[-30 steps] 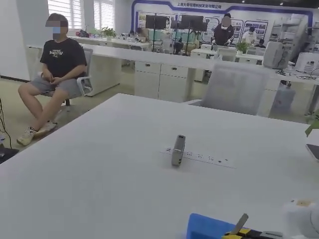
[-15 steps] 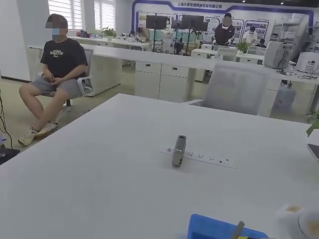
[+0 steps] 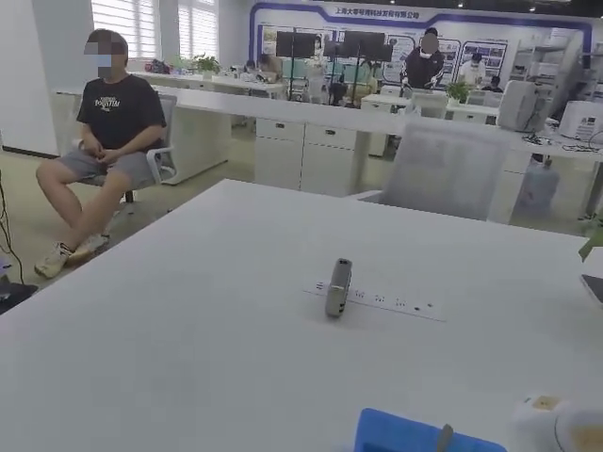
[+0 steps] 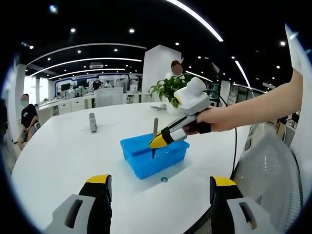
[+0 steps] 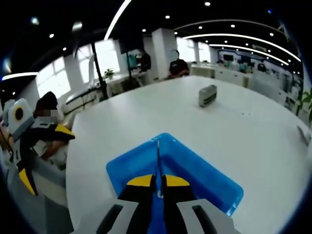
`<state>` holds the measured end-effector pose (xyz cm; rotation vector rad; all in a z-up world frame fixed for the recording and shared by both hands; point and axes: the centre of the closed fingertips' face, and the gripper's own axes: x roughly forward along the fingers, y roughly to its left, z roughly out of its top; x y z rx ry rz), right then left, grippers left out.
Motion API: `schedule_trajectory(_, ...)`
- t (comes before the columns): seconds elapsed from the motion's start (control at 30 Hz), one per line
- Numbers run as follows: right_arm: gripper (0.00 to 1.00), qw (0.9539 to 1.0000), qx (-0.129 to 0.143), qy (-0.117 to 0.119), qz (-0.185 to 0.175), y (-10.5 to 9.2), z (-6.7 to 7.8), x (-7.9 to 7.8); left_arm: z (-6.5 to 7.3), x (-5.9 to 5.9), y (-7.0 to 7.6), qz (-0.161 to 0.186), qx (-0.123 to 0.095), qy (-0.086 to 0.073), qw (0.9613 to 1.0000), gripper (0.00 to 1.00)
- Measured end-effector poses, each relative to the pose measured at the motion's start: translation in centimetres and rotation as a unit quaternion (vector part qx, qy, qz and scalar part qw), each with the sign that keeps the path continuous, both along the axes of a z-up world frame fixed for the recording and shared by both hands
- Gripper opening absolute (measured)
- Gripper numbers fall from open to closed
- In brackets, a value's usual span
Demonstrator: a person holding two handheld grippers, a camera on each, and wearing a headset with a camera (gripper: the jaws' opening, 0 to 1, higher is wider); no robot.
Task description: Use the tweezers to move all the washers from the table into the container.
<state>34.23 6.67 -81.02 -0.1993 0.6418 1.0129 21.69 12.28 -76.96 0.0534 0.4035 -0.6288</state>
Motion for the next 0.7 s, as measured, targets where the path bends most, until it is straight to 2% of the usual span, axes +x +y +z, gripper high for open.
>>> schedule_trajectory(0.37,0.04,0.9998,0.016,-0.016,-0.001,0.2,1.4,-0.3,-0.2,0.0,0.0,-0.002,0.003,0.002,1.0000,0.84)
schedule_trajectory(0.7,0.04,0.9989,0.037,-0.030,-0.002,0.0,3.5,-1.4,-0.3,0.1,0.1,-0.002,0.004,0.004,1.0000,0.84)
